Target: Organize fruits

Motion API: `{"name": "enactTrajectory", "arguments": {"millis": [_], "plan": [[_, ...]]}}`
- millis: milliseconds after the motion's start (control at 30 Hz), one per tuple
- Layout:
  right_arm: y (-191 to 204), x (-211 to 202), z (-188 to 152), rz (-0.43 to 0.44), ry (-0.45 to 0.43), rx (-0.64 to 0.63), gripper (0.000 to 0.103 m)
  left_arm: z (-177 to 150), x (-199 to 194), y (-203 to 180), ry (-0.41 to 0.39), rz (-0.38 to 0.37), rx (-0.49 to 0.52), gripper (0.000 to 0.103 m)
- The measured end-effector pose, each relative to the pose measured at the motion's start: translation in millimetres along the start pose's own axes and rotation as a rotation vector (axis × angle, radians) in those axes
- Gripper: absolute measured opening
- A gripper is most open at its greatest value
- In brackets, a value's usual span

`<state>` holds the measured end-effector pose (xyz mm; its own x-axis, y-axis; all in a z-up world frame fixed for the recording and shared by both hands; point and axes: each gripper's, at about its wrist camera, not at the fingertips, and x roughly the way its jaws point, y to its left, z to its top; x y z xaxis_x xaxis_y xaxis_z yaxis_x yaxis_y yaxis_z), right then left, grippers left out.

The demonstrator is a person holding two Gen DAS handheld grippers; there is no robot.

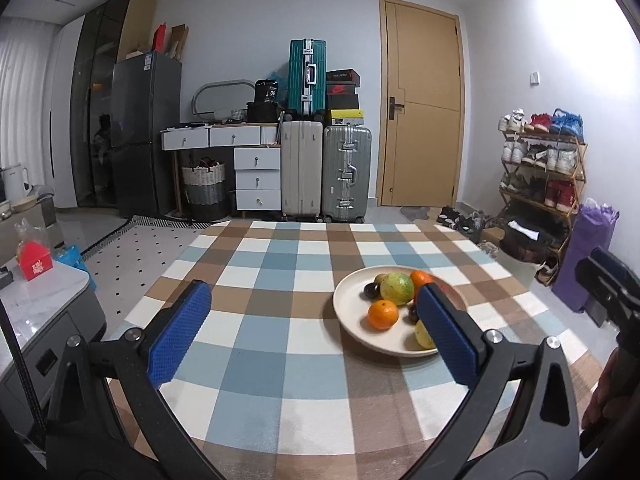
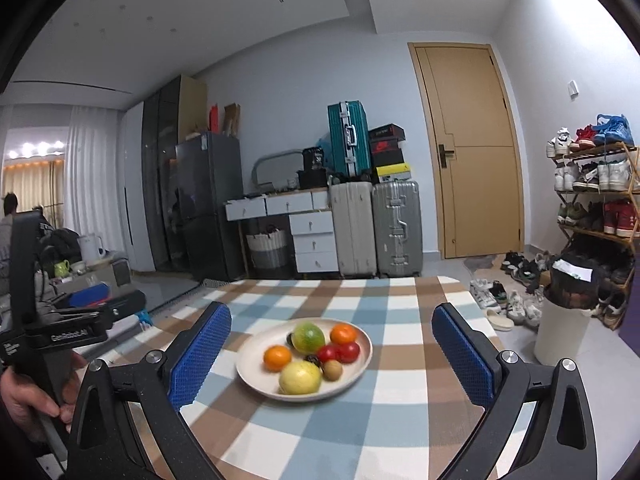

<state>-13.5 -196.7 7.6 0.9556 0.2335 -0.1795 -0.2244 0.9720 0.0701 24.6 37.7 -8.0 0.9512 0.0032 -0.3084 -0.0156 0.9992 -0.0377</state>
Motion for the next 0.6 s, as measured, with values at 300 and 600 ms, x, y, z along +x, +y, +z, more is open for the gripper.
{"name": "enactTrajectory", "arguments": {"millis": [300, 600], "plan": [[-9, 21, -20, -0.065, 0.024, 0.018, 0.102, -27, 33, -1, 0.005, 0.028, 0.046, 0.103], [-7, 38, -28, -0.123, 0.053, -0.032, 0.102, -42, 61, -1, 0.007, 0.021, 0.052, 0.103]]}}
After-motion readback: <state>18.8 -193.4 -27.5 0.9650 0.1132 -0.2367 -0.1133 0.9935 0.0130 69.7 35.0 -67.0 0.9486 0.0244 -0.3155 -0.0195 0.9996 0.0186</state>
